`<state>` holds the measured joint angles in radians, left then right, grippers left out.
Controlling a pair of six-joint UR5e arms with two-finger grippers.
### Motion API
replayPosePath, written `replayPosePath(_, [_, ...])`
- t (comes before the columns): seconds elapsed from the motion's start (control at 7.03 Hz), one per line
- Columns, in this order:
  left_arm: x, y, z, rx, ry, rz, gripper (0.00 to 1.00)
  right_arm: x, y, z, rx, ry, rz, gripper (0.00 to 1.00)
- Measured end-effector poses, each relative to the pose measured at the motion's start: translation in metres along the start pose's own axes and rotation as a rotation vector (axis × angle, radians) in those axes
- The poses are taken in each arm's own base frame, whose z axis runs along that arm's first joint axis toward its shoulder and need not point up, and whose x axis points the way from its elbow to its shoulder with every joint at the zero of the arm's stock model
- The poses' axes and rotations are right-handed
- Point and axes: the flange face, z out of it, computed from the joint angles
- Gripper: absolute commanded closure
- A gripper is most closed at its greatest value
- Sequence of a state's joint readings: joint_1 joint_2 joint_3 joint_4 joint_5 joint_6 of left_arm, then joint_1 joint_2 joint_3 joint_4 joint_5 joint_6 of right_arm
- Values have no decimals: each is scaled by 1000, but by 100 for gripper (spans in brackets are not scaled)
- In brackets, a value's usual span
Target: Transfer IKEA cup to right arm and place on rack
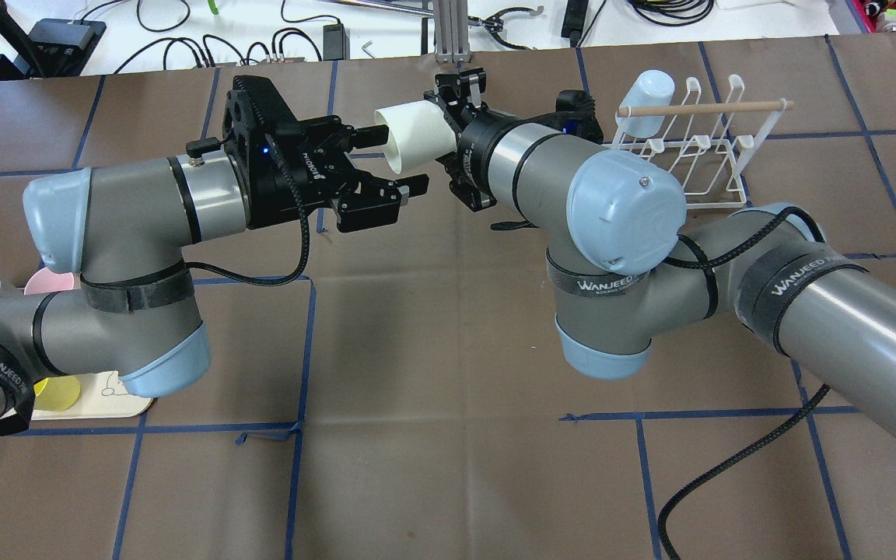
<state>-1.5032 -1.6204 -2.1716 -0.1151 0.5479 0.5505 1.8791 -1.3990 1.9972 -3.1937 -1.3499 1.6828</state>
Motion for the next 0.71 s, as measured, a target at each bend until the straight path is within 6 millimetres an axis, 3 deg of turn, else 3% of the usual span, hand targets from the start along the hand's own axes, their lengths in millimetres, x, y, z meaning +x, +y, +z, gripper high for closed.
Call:
replayPosePath(0.14, [-6,0,-5,-1,-20,-3,1,0,0,0,0,-1,-1,63])
replayPosePath(0.43, [-45,8,-39,6,-120,-48,1,-5,-2,2,4,-9,-3,76])
replayPosePath(0.71, [-82,16,-71,-48,-262,-111,1,-16,-22,17,32,-16,-51,82])
